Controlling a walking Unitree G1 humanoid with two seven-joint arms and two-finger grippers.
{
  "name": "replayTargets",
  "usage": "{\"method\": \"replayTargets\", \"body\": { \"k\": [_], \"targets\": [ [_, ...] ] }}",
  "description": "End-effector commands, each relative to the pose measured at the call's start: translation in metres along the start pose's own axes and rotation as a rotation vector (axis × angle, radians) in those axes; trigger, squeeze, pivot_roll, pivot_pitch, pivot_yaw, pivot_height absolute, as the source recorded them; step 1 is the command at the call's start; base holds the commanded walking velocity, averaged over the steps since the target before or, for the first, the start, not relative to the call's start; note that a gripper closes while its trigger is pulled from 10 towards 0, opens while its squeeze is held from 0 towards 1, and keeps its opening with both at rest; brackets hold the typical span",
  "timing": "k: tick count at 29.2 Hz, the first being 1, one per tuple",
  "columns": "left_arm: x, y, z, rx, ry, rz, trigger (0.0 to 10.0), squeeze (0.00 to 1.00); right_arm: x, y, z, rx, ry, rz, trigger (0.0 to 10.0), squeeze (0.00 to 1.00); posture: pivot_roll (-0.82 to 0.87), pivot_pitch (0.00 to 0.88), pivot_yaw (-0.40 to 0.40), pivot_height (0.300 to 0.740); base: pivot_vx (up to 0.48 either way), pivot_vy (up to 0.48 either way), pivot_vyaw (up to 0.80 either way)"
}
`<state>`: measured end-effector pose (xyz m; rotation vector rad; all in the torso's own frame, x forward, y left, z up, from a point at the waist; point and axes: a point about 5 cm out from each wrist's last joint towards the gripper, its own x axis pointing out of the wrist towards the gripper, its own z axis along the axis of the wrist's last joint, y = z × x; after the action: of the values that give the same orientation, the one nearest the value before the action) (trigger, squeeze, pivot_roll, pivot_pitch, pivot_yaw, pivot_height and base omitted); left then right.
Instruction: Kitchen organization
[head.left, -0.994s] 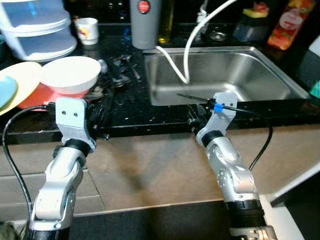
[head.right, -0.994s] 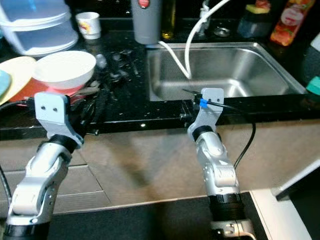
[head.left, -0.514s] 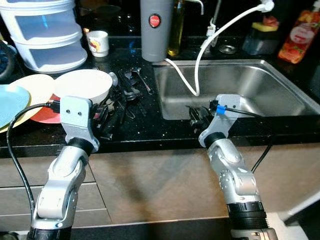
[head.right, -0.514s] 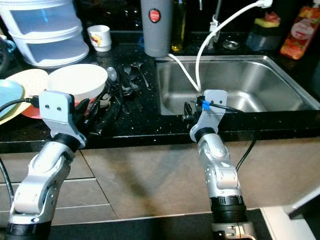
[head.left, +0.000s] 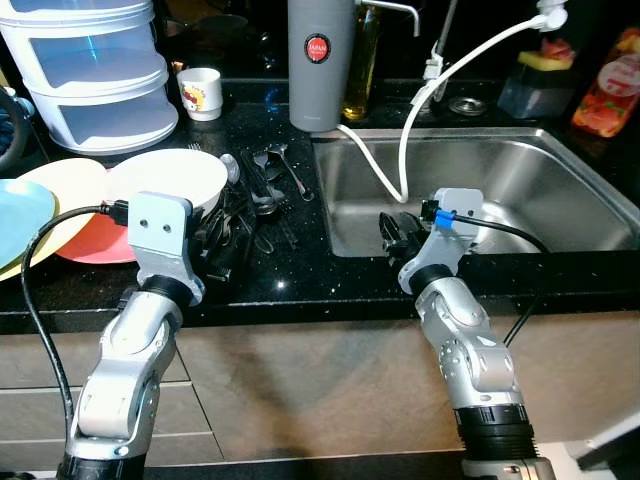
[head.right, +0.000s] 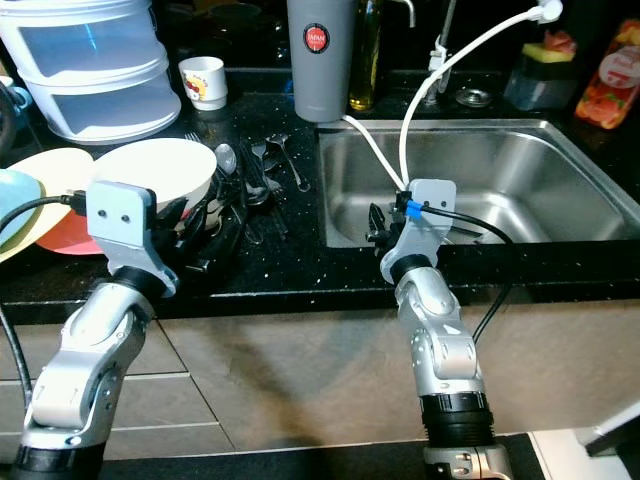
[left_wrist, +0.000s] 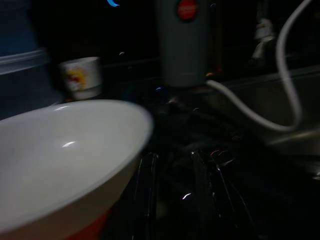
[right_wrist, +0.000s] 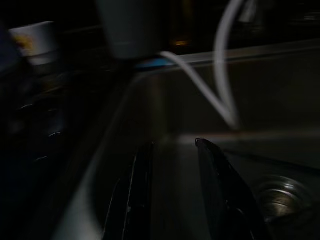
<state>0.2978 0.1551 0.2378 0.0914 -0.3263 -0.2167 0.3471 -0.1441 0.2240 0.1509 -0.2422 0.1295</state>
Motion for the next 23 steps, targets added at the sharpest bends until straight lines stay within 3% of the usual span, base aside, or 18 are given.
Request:
{"method": "replayTargets", "body": {
  "k": [1,5,23],
  "targets": [
    [-0.0026,0.0023,-0.0018,0.001,0.015,0.002,10.0,0.0,-0.0013,-0.002,-0.0031,0.012,0.018,-0.009,10.0,0.0,0.03,0.151,0.007,0.74,0.27,0.0,0.0],
    [-0.0021,0.0013,-0.0018,0.0,0.016,-0.001,10.0,0.0,-0.0014,-0.0025,-0.0032,0.012,0.018,-0.011,10.0,0.0,0.03,0.151,0.007,0.74,0.262,0.0,0.0],
    [-0.0011,-0.0035,-0.0028,-0.005,0.036,0.004,10.0,0.0,-0.0002,-0.0044,-0.0025,0.012,0.021,-0.014,10.0,0.0,0.03,0.151,0.003,0.74,0.0,0.0,0.0]
  ]
}}
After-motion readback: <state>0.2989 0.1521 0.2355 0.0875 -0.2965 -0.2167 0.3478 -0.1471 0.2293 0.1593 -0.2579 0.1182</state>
